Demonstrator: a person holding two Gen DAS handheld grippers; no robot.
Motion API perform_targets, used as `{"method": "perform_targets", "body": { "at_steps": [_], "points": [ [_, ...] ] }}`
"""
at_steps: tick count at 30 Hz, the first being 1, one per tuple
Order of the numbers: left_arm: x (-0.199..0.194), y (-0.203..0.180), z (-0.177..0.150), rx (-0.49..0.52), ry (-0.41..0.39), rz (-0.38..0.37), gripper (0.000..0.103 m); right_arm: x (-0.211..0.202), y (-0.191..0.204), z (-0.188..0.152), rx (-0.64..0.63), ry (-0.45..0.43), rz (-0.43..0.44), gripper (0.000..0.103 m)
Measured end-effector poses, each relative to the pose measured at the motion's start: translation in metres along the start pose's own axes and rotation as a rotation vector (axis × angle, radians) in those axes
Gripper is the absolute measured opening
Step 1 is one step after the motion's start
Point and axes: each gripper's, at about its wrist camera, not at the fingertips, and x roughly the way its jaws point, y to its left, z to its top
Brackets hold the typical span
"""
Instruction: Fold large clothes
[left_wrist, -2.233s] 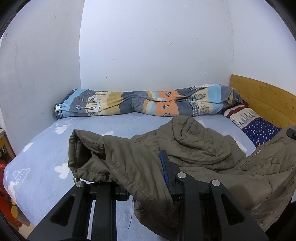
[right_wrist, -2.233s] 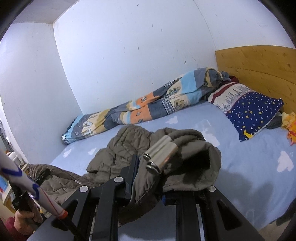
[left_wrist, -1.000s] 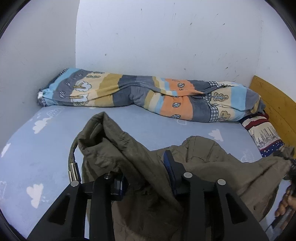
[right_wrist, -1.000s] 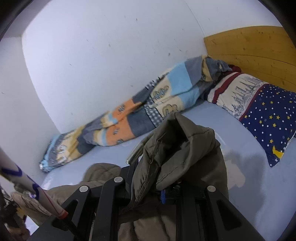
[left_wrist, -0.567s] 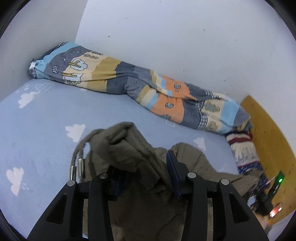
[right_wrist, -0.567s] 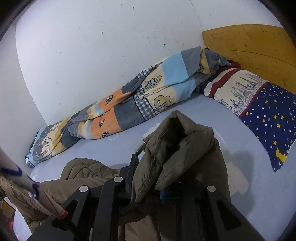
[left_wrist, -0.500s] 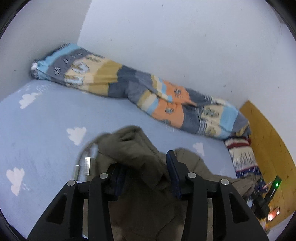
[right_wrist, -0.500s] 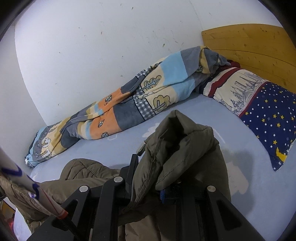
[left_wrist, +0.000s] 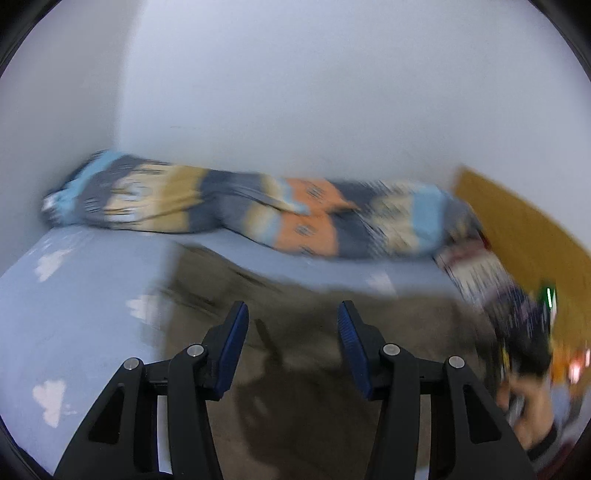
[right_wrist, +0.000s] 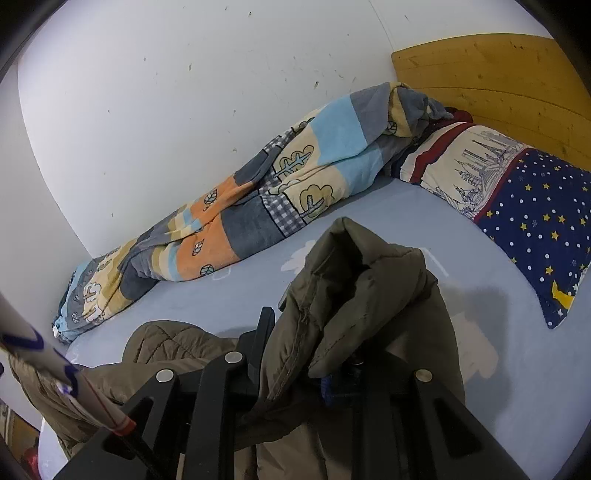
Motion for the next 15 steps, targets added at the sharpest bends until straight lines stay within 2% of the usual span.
{"method": "perform_targets", "body": {
  "at_steps": [2, 4, 5, 7, 9, 11, 13, 15],
  "points": [
    [0.015, -0.034, -0.023, 0.086, 0.038, -0.047, 0.05, 0.0, 0.001, 0.0, 0.002, 0.0, 0.0, 0.023],
    [0.032, -0.062, -0.041, 0.161, 0.061, -0.06, 0.05, -0.001, 0.001, 0.0, 0.001, 0.004, 0.001, 0.023],
    [0.04, -0.07, -0.046, 0.189, 0.061, -0.053, 0.05, -0.001, -0.001, 0.001, 0.004, 0.007, 0.005, 0.023],
    [0.062, -0.083, -0.054, 0.252, 0.057, 0.009, 0.05, -0.001, -0.003, 0.002, 0.014, 0.014, 0.013, 0.023],
    [0.094, -0.082, -0.052, 0.267, 0.11, 0.045, 0.05, -0.001, -0.006, 0.004, 0.026, 0.032, 0.025, 0.025],
    [0.124, -0.078, -0.048, 0.258, 0.177, 0.056, 0.051, -0.001, -0.009, 0.005, 0.045, 0.052, 0.043, 0.033],
    [0.149, -0.076, -0.046, 0.26, 0.214, 0.081, 0.053, -0.002, -0.012, 0.007, 0.063, 0.066, 0.075, 0.042],
    [0.162, -0.077, -0.046, 0.257, 0.231, 0.097, 0.055, -0.009, -0.013, 0.01, 0.067, 0.057, 0.098, 0.045]
  ]
}}
